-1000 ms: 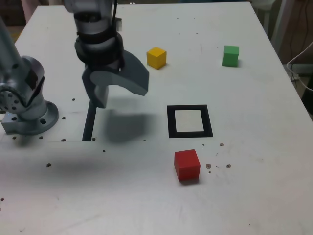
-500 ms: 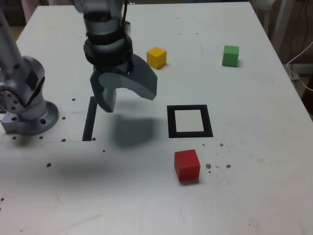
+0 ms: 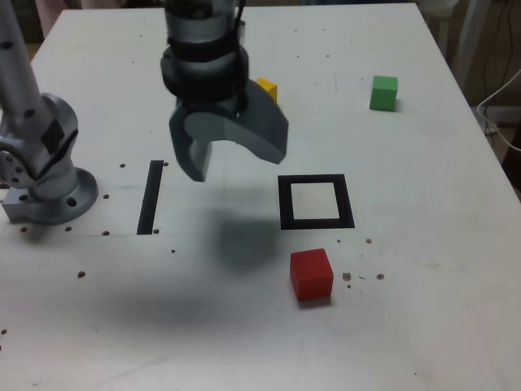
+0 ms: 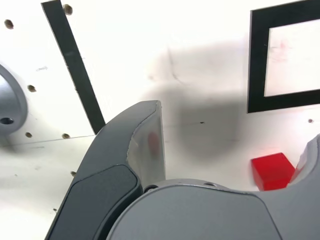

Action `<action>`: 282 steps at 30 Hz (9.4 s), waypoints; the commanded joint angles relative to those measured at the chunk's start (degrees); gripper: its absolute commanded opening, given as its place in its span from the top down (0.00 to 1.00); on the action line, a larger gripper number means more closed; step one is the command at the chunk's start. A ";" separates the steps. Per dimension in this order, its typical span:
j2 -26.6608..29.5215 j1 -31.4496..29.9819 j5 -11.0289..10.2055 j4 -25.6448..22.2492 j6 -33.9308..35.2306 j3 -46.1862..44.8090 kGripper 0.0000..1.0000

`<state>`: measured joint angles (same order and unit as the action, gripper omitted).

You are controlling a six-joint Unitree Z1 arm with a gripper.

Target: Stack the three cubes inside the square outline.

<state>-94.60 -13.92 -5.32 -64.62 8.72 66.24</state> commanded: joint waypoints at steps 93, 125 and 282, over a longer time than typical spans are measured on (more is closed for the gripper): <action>-27.14 -10.49 7.71 -2.13 6.84 21.47 0.21; -26.50 -9.97 6.35 -1.53 7.10 22.39 0.82; -14.53 38.63 -1.81 -6.86 -13.75 15.73 0.01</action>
<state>-108.77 24.05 -7.21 -71.70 -4.90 81.62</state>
